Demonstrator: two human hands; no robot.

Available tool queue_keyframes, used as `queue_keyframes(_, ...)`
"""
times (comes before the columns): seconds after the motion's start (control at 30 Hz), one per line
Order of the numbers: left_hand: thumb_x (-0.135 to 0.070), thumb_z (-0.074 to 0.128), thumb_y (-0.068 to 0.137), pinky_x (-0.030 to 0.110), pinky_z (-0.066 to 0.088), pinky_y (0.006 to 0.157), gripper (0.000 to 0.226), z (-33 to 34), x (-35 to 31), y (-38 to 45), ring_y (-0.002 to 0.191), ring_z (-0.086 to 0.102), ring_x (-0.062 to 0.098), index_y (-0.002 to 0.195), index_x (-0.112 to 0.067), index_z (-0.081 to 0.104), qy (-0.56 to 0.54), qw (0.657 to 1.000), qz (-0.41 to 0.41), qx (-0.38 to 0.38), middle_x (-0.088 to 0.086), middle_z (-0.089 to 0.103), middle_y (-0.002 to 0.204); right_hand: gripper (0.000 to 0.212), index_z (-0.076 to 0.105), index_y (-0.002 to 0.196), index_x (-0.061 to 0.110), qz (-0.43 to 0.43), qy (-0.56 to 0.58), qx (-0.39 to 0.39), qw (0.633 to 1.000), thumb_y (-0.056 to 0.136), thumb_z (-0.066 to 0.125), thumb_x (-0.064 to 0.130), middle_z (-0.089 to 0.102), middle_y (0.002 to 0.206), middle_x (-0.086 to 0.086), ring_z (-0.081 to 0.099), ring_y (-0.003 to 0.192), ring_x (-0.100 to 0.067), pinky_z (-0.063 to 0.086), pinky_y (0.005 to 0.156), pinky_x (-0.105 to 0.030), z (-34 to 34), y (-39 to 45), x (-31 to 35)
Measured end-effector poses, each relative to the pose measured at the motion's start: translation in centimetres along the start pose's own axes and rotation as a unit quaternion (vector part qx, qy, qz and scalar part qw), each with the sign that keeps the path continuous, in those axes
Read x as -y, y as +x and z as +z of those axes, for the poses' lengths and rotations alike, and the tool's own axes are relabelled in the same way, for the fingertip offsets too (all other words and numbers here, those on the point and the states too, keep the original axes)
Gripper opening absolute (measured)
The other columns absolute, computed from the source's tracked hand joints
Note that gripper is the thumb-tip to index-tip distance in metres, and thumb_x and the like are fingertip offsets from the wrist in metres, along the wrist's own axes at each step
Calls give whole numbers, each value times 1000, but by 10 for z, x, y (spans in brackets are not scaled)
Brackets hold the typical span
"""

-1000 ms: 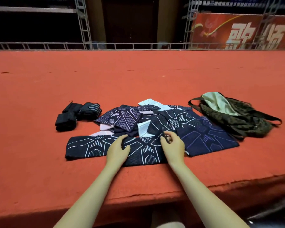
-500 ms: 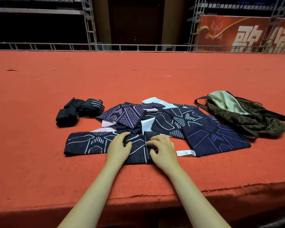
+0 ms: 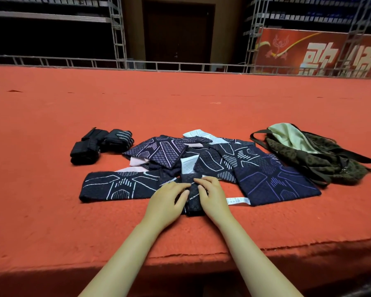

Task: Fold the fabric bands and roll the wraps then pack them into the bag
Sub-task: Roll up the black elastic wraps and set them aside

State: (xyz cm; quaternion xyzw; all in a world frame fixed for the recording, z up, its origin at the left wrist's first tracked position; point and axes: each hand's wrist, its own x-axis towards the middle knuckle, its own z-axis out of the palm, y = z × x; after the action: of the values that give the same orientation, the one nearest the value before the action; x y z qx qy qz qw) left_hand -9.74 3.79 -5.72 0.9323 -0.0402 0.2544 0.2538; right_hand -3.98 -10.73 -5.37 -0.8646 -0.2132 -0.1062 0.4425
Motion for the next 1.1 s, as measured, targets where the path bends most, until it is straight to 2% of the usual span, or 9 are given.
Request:
queue_keyframes(0.17, -40, 61, 85, 23, 37, 84, 28, 6, 9, 7, 103, 49, 14, 109, -29, 67, 14, 998, -62, 9, -6, 57, 98, 32, 60, 121, 12, 56, 55, -8, 997, 90, 54, 10, 58, 120, -8, 58, 101, -16, 43, 95, -29, -1, 2, 2)
queue_keyframes(0.37, -38, 70, 79, 24, 39, 88, 38, 4, 11, 6, 108, 48, 13, 114, -24, 65, 1, 998, -67, -6, -5, 55, 106, 49, 50, 135, 15, 101, 40, 31, 994, 87, 61, 20, 62, 119, -5, 56, 112, -17, 38, 93, -23, -6, 0, 5)
queue_keyframes(0.47, -42, 65, 78, 25, 42, 86, 39, 2, 9, 2, 107, 46, 11, 113, -26, 64, 8, 999, 7, -35, -6, 52, 110, 46, 54, 128, 15, 113, 120, 17, 986, 84, 64, 11, 65, 98, 2, 60, 90, -8, 44, 81, -15, -9, -1, 2)
queue_keyframes(0.57, -51, 53, 77, 23, 43, 84, 42, 1, 6, 0, 107, 48, 7, 111, -29, 65, -8, 998, 52, -22, -11, 53, 109, 38, 56, 119, 11, 143, 269, 5, 952, 84, 61, -1, 65, 82, 6, 61, 71, 0, 46, 67, -9, -13, 1, 1)
queue_keyframes(0.7, -47, 61, 78, 19, 43, 88, 42, -1, 4, 3, 111, 51, 2, 117, -32, 61, -98, 995, 20, 13, -12, 60, 113, 44, 58, 118, 6, 178, 430, 8, 885, 76, 71, 9, 67, 92, -11, 65, 79, -16, 52, 77, -30, -11, 1, 2)
queue_keyframes(0.77, -22, 70, 80, 15, 46, 81, 44, -4, 1, 3, 99, 59, 5, 120, -35, 55, -209, 977, -37, 30, -5, 65, 110, 40, 58, 119, 6, 174, 457, 17, 872, 81, 68, 14, 67, 95, -11, 65, 80, -18, 52, 77, -32, -10, 1, 4)
queue_keyframes(0.87, 2, 57, 87, 16, 50, 70, 49, -10, -3, 8, 79, 64, 9, 124, -29, 49, -360, 924, -126, 30, 3, 68, 96, 28, 62, 114, 12, 134, 452, 84, 878, 89, 56, 25, 65, 77, -2, 58, 60, -9, 43, 46, -19, -6, -3, 12)
queue_keyframes(1.0, -10, 43, 95, 14, 49, 54, 33, -16, -1, 15, 56, 62, 4, 127, -21, 46, -540, 811, -226, -2, -1, 66, 73, 36, 61, 113, 38, -7, 222, 106, 969, 83, 58, 19, 54, 96, 5, 53, 86, -3, 43, 71, -14, 5, -10, 10)
queue_keyframes(1.1, -15, 43, 98, 19, 53, 65, 34, -17, 3, 16, 71, 65, 8, 131, -22, 44, -533, 809, -247, 8, 1, 64, 94, 41, 58, 115, 43, -42, 177, 109, 977, 78, 58, 26, 46, 103, 5, 50, 96, -9, 42, 78, -13, 9, -13, 11)
